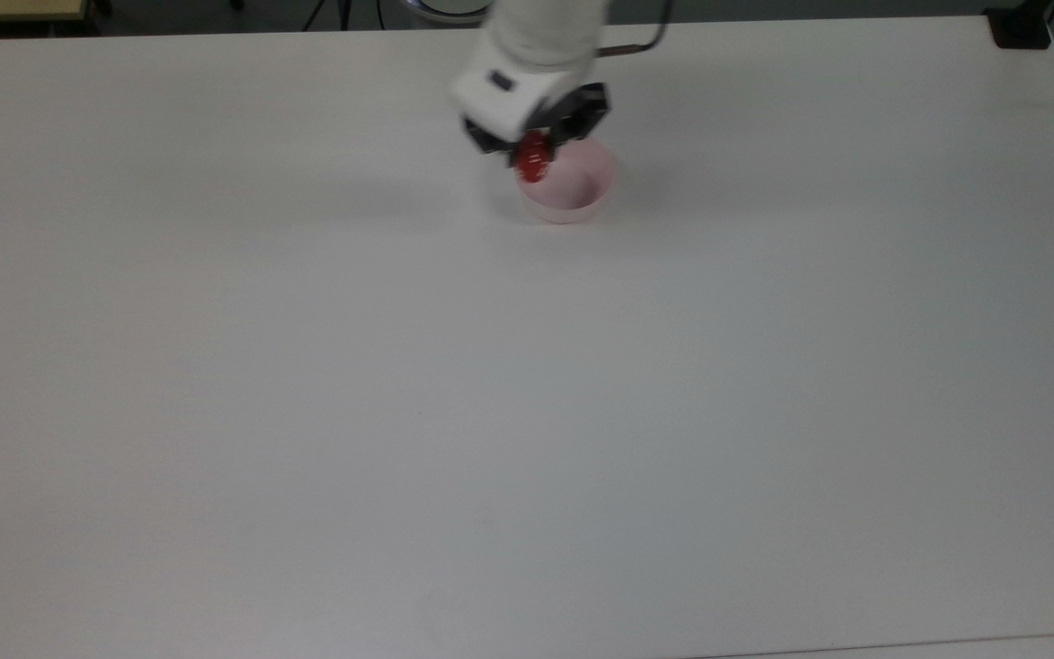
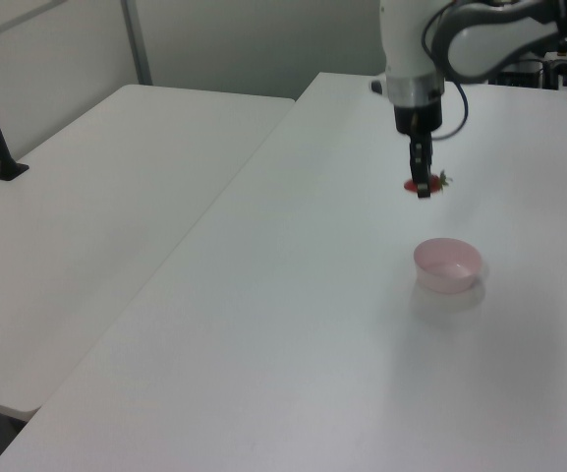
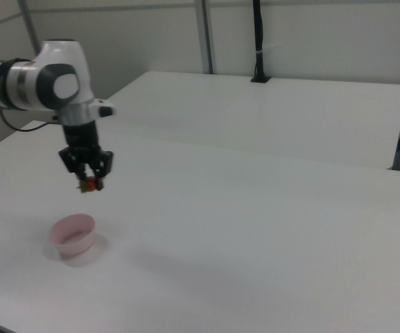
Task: Pick up strawberry from bowl
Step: 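Lift the strawberry up out of the pink bowl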
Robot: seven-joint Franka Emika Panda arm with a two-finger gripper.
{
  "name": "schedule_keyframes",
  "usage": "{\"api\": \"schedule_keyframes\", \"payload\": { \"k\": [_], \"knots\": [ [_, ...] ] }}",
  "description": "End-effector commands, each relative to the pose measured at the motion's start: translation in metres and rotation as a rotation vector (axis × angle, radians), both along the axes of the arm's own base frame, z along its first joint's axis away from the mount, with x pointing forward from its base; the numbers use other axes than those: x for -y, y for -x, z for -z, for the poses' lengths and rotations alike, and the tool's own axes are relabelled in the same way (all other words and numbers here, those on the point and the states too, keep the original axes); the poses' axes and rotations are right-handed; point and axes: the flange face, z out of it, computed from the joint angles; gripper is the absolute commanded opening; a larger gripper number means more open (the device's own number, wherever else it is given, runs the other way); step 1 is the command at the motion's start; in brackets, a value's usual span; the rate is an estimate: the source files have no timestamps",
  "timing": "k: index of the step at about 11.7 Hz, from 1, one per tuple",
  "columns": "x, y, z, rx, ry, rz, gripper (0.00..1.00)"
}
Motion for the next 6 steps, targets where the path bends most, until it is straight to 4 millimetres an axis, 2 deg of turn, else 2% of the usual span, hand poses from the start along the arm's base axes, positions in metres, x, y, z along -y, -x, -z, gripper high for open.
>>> {"api": "schedule_keyframes", "payload": {
  "k": [1,2,3,5,6],
  "knots": [
    [0.08,-0.036,0.041,0.044,0.005,0.011,0.27],
    [0.111,-0.043,0.057,0.055,0.019,0.02,0.28],
    [0.132,-0.049,0.074,0.062,0.04,0.03,0.29],
    [0.146,-0.059,0.108,0.074,0.083,0.023,0.32],
    [0.153,-0.061,0.113,0.079,0.087,0.034,0.44]
  ]
}}
